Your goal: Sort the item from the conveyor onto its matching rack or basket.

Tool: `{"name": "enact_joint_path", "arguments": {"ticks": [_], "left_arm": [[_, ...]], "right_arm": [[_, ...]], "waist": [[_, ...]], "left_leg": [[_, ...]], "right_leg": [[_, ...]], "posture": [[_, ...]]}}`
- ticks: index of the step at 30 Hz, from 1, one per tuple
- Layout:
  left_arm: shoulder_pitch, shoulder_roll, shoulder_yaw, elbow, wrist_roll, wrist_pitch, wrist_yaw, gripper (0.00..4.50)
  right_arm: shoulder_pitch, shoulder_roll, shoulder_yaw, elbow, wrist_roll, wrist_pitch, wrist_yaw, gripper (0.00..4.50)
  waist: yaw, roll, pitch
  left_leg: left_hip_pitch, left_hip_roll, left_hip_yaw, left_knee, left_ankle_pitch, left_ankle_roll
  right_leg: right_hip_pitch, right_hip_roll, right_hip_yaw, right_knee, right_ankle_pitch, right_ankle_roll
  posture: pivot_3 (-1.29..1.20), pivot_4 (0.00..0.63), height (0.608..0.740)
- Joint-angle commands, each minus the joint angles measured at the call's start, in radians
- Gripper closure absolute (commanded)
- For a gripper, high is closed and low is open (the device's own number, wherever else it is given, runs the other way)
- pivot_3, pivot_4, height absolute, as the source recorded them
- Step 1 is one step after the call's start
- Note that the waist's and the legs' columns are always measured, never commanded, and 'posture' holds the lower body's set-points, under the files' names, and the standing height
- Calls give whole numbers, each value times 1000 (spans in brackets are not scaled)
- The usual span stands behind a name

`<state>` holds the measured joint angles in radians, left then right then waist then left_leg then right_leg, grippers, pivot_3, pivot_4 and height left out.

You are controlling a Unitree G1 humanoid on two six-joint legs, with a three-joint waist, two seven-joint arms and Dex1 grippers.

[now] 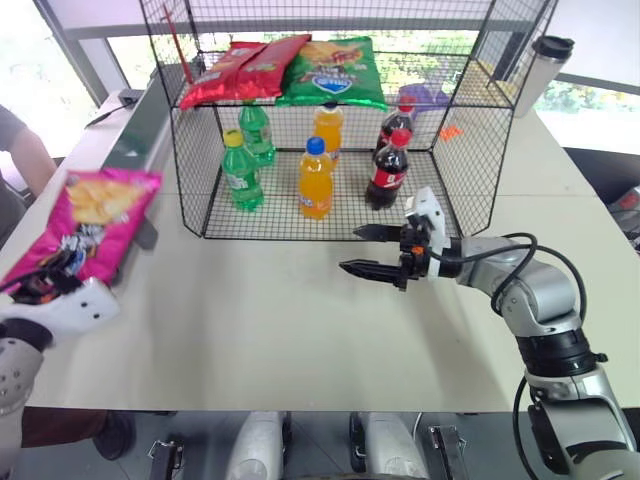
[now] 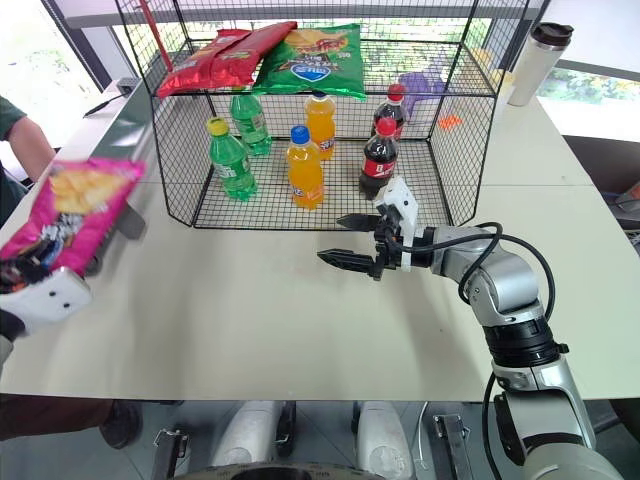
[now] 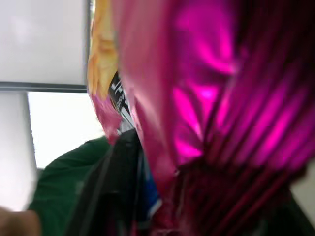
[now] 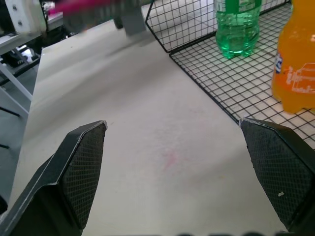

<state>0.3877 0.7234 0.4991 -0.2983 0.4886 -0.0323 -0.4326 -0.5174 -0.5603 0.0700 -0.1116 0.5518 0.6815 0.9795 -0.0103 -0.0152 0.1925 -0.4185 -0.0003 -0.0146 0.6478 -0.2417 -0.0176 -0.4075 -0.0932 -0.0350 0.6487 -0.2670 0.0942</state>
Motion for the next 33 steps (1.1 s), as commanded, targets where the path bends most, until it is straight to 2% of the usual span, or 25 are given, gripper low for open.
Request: {"name": "enact_joint_path", "arguments": {"ticks": [1, 2, 9, 18, 31, 33], "left_arm": [[14, -7, 3, -43, -20, 6, -2, 466], [22, -11, -7, -41, -20, 5, -4, 8], [61, -39, -9, -42, -14, 4, 26, 8], [180, -124, 48, -187, 19, 4, 81, 8], [155, -147, 102, -233, 30, -10, 131, 8], [153, -147, 104, -236, 27, -7, 129, 540]], "right_arm": [[-14, 8, -14, -17, 3, -21, -1, 0], [-14, 9, -14, -17, 2, -23, -1, 0], [-19, 11, -16, -9, -4, -36, -9, 0], [-7, 23, -9, -7, -16, -46, -8, 0], [-3, 32, 7, 9, -34, -63, 1, 0], [-4, 33, 7, 9, -35, -62, 3, 0]], "waist": [[1, 0, 0], [1, 0, 0], [-1, 0, 0], [1, 0, 0], [-1, 0, 0], [-1, 0, 0]], "left_leg": [[0, 0, 0, 0, 0, 0], [0, 0, 0, 0, 0, 0], [2, 0, 0, 0, 0, 0], [2, 0, 2, 0, 0, 0], [2, 0, 3, 0, 0, 0], [2, 0, 3, 0, 0, 0]], "right_leg": [[0, 0, 0, 0, 0, 0], [0, 0, 0, 0, 0, 0], [1, 0, 1, 0, 0, 0], [0, -3, 3, 0, 0, 0], [0, -2, 3, 0, 0, -1], [0, -2, 3, 0, 0, -1]], "posture": [[0, 150, 740], [0, 150, 740], [0, 150, 740], [0, 150, 740], [0, 150, 740], [0, 150, 740]]}}
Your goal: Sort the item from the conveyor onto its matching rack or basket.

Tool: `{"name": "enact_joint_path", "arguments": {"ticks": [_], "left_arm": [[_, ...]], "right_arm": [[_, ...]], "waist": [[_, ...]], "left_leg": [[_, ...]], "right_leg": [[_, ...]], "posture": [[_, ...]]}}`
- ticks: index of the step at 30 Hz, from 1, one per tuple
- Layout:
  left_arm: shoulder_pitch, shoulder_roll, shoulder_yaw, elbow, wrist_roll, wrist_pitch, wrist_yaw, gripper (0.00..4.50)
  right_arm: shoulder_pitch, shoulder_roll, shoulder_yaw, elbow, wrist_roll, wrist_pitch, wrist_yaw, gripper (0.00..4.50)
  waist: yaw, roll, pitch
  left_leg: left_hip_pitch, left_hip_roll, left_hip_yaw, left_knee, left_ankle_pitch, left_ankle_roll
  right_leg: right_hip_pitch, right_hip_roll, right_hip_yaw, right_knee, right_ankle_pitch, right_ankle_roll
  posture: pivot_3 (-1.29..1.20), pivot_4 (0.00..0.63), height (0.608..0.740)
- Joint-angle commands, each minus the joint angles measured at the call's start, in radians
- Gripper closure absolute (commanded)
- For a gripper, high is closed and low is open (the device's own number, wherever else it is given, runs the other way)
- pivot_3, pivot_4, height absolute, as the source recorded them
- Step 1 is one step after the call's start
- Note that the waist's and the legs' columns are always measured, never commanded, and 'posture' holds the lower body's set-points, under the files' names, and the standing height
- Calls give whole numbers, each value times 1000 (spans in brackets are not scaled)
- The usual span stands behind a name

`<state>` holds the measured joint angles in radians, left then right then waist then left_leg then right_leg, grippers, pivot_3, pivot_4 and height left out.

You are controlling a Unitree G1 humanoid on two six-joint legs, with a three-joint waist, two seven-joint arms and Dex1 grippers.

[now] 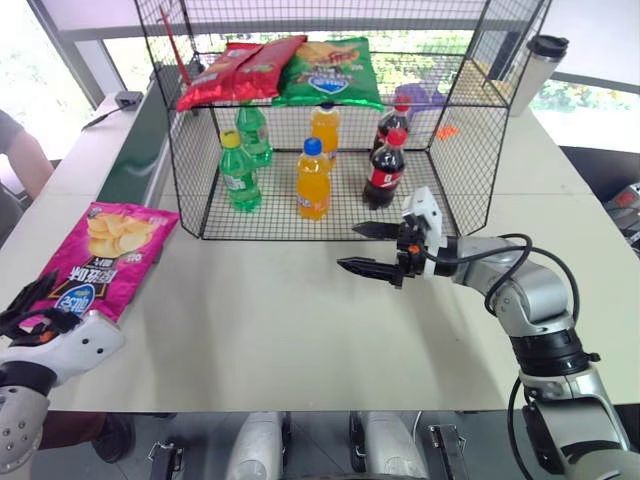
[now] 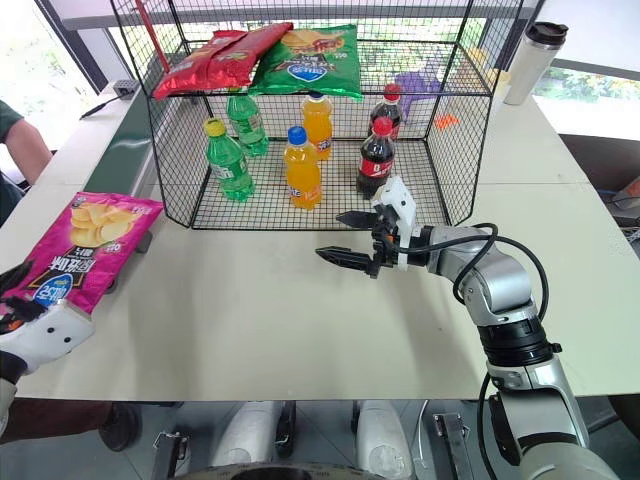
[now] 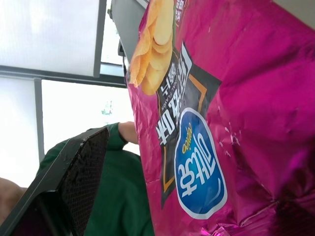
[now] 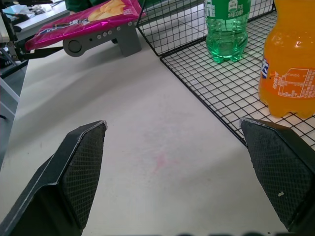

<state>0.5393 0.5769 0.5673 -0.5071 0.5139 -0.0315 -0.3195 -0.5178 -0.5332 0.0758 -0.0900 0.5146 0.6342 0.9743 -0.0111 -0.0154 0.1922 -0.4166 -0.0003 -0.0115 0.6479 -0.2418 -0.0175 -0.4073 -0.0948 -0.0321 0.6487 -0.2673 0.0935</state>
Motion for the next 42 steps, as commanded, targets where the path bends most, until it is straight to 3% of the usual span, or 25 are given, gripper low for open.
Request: {"name": "enact_joint_path", "arguments": {"ticks": [1, 9, 16, 19, 24, 30, 33, 37, 39, 42], "left_arm": [[1, 1, 34, -26, 2, -8, 14, 832], [-25, 14, 24, -13, 13, -23, 27, 4453], [-25, 9, 43, -26, -2, -9, 14, 4453], [-87, 50, 158, -108, -139, 112, -89, 4453], [-263, 318, 543, -185, -638, 626, -522, 4453], [-312, 560, 787, -96, -861, 1000, -791, 4453], [-446, 755, 868, 26, -1031, 1232, -925, 4453], [-716, 950, 819, 262, -1250, 1333, -974, 4453], [-828, 1026, 712, 415, -1393, 1297, -960, 4453], [-930, 1059, 534, 515, -1556, 1194, -921, 4453]], "right_arm": [[-2, 6, 2, -11, 0, -16, 9, 0], [10, 4, 5, -20, 0, -10, 9, 0], [16, 3, 6, -21, 1, -8, 6, 0], [8, -1, 4, -10, 0, -10, 12, 0], [-27, 1, -11, 38, 8, -16, 27, 0], [-57, 22, -15, 71, 23, -25, 43, 0], [-123, 31, -101, 78, 125, 51, 35, 0], [-204, 11, -185, 84, 231, 140, 44, 0], [-247, 0, -215, 93, 270, 170, 50, 0], [-279, 12, -235, 106, 297, 184, 42, 0]], "waist": [[0, 0, 0], [1, 0, 0], [0, 0, 0], [0, 0, 0], [-1, -1, 0], [-9, 0, 0], [-5, -4, 3], [-6, -3, 4], [-7, -2, 4], [-8, -1, 4]], "left_leg": [[0, 0, 0, 0, 0, 0], [0, 0, 0, 0, 0, 0], [0, 0, 0, 0, 0, 0], [0, 0, 0, 0, 0, 0], [0, 2, -2, 2, 0, 0], [4, 1, 5, -2, -1, 1], [4, 8, 5, -1, -1, 1], [6, 12, 6, 0, 0, 0], [8, 12, 7, -3, 0, 0], [8, 12, 8, -5, 0, 0]], "right_leg": [[0, 0, 0, 0, 0, 0], [0, 0, 0, 0, 0, 0], [0, 0, 0, 0, 0, 0], [0, 1, 0, 0, 0, 0], [0, 3, -1, 0, 0, -2], [1, 6, 2, -1, 0, 0], [1, 13, 2, 0, 0, -1], [1, 16, 2, 0, 1, -5], [3, 15, 3, 0, 1, -4], [1, 16, 3, 0, 1, -4]], "posture": [[0, 150, 740], [0, 150, 740], [0, 150, 740], [0, 150, 740], [0, 150, 740], [0, 150, 740], [0, 150, 740], [0, 150, 740], [0, 150, 740], [0, 150, 740]]}}
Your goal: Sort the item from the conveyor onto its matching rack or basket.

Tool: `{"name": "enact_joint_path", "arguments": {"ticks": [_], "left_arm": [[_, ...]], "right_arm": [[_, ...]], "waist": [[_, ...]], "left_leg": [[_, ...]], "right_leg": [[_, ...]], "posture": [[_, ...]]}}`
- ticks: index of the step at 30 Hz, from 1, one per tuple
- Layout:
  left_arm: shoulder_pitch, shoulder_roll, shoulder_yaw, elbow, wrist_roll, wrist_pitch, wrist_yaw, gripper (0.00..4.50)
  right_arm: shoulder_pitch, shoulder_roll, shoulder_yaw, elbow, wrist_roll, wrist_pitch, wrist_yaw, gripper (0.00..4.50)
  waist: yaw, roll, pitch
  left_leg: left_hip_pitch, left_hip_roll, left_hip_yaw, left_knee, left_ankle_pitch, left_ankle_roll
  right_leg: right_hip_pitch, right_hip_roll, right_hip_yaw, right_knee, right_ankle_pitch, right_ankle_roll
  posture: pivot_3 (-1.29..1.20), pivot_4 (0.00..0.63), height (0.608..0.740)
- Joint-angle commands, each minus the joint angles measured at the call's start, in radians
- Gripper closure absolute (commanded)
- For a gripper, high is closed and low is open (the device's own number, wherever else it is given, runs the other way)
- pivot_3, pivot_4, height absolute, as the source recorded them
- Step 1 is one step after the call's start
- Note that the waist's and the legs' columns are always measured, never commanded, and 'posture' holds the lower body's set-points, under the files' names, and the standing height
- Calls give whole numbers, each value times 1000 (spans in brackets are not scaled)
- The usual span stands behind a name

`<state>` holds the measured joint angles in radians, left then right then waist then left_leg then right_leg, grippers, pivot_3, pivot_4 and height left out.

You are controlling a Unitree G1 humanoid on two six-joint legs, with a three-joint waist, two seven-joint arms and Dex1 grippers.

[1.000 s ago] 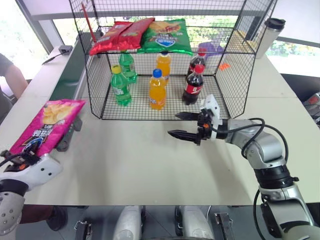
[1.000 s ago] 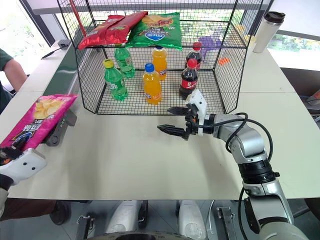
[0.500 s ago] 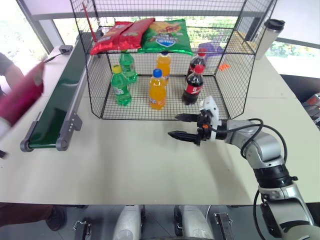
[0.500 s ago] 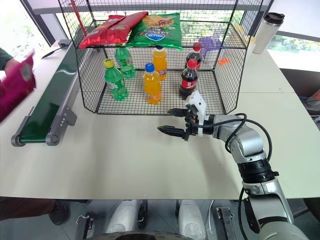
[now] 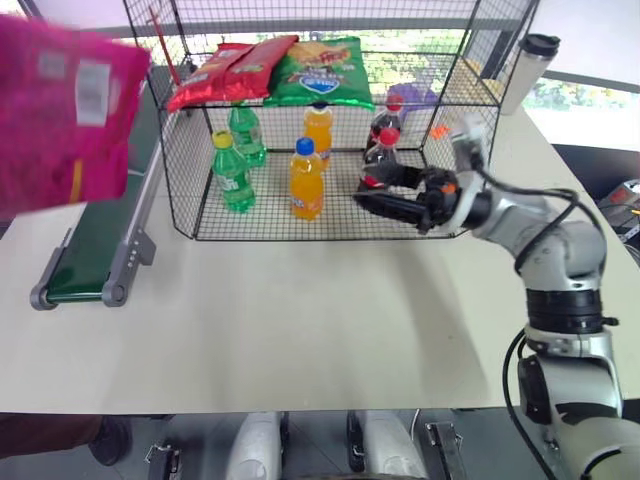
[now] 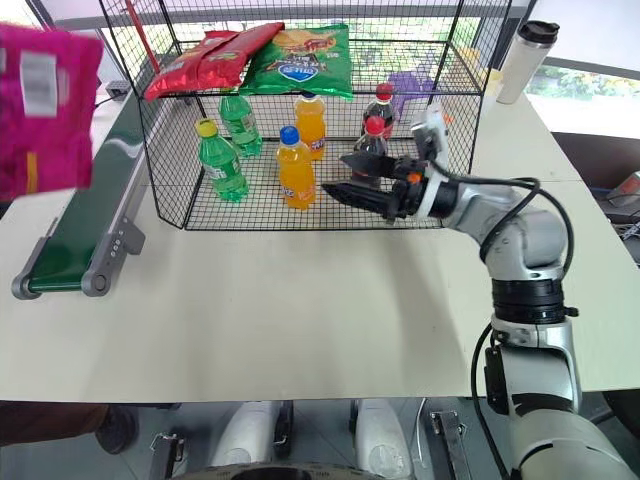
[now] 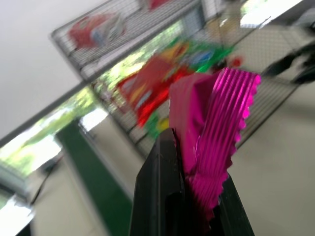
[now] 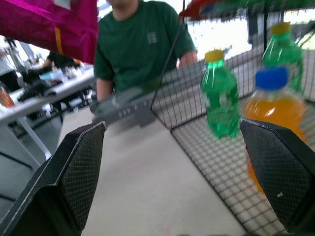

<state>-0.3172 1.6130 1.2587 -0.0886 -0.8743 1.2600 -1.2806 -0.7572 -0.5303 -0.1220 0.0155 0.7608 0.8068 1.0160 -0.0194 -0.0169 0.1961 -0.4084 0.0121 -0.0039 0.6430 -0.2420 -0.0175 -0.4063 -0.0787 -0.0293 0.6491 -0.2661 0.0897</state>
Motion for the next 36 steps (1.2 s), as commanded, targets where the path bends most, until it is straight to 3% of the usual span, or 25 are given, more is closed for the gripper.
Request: {"name": "enact_joint_path", "arguments": {"ticks": [1, 7, 10, 14, 25, 36], "left_arm": [[-107, 26, -227, 110, -235, -137, 64, 4453], [-381, -21, -680, 115, -476, -366, 154, 4453], [-608, -128, -891, 105, -454, -372, 152, 4453], [-784, -228, -1024, 138, -375, -333, 114, 4453], [-906, -364, -1091, 160, -249, -262, 44, 4453], [-961, -390, -1066, 182, -176, -247, 6, 4453]], "right_arm": [[-44, 17, -42, 4, 55, 10, -5, 0], [-50, 59, -4, 16, 29, -29, 3, 0], [-52, 111, 32, 18, 19, -62, 13, 0], [-80, 166, 46, 55, 3, -112, 21, 0], [-111, 238, 51, -16, 77, -95, 31, 0], [-40, 168, 86, -26, -7, -149, 70, 0]], "waist": [[1, 1, 0], [2, 0, 0], [4, 0, 0], [5, 0, 0], [1, 0, 0], [6, -1, 0]], "left_leg": [[0, 0, 0, 0, 0, 0], [-1, 2, 1, 1, 0, 0], [-2, 1, 3, 2, 0, 0], [-3, -1, 5, 3, 0, 0], [-3, 0, 4, 4, 0, 0], [-3, 0, 4, 4, 0, 0]], "right_leg": [[0, 0, 0, 1, 0, 0], [-2, -1, 2, 1, 1, -1], [-2, 0, 3, 1, 1, -1], [-2, 2, 3, 3, 1, -1], [-3, 2, 3, 4, 1, -1], [-3, 2, 3, 4, 1, -1]], "posture": [[0, 150, 740], [0, 150, 740], [0, 150, 740], [0, 150, 740], [0, 150, 740], [0, 150, 740]]}}
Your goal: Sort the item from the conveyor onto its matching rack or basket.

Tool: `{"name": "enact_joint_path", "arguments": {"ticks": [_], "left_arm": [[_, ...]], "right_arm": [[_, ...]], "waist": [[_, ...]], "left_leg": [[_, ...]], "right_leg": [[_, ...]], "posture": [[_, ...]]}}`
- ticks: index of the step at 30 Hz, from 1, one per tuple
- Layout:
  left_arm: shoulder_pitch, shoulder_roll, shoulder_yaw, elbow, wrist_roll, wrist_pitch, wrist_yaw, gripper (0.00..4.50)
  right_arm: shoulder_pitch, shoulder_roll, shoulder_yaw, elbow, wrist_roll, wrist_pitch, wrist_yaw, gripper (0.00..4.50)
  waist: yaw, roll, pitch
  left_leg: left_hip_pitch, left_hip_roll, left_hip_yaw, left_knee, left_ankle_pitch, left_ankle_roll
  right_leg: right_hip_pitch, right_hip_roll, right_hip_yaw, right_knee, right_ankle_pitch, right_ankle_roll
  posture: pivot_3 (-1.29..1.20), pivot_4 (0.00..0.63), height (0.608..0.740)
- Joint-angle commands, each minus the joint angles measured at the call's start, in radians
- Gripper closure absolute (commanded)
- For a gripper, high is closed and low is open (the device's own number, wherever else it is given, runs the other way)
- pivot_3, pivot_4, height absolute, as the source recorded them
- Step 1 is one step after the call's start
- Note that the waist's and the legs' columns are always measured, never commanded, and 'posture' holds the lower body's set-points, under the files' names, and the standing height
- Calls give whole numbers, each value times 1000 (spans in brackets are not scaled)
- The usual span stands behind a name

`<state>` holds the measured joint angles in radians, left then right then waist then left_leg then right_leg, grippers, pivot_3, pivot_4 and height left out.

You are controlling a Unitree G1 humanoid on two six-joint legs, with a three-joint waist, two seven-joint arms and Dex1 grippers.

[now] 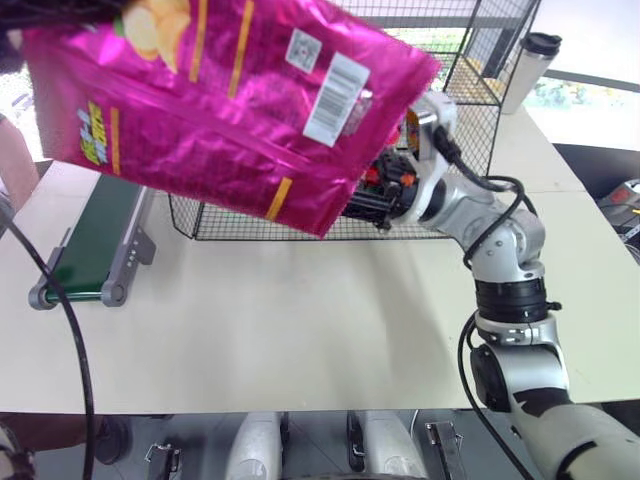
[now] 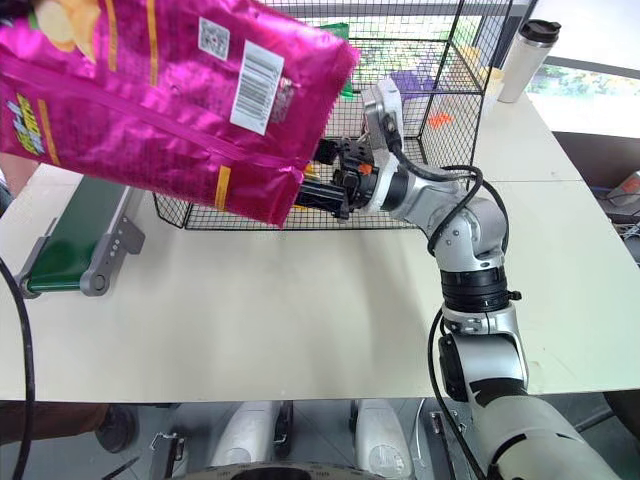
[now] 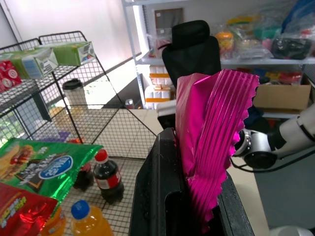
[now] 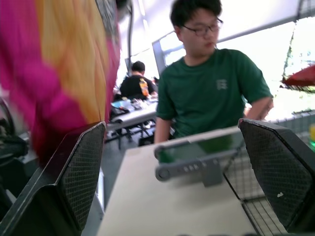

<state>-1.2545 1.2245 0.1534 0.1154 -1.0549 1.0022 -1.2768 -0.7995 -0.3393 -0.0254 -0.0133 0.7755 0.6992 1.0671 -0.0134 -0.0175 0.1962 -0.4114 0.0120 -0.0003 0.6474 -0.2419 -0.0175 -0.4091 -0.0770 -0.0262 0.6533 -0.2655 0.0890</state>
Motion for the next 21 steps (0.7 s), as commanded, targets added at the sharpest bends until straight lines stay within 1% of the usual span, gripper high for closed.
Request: {"name": "enact_joint_path", "arguments": {"ticks": [1, 9, 17, 21], "left_arm": [[-23, -4, 41, -28, 4, 14, 5, 4453], [-16, -8, 48, -53, 26, 19, 0, 4453], [-54, -9, 64, -40, 31, 38, -10, 4453], [-53, -12, 63, -46, 31, 44, -21, 4453]], "right_arm": [[5, -28, -11, 6, -24, -45, 21, 0], [-3, -53, -10, 19, -43, -70, 46, 0], [24, -134, -5, 121, -134, -142, 91, 0], [14, -131, -10, 141, -130, -152, 103, 0]], "waist": [[0, 0, 0], [-5, 0, 0], [1, 0, 0], [-3, 0, 0]], "left_leg": [[0, 0, 0, 0, 0, 0], [0, 0, 0, 0, 0, 0], [0, 0, 0, 0, 0, 0], [0, 0, 0, 0, 0, 0]], "right_leg": [[0, 0, 0, 0, 0, 0], [-1, 0, 0, 1, 0, 0], [0, 0, 0, 1, 0, 0], [0, 0, 0, 1, 0, 0]], "posture": [[0, 150, 740], [0, 150, 740], [0, 150, 740], [0, 150, 740]]}}
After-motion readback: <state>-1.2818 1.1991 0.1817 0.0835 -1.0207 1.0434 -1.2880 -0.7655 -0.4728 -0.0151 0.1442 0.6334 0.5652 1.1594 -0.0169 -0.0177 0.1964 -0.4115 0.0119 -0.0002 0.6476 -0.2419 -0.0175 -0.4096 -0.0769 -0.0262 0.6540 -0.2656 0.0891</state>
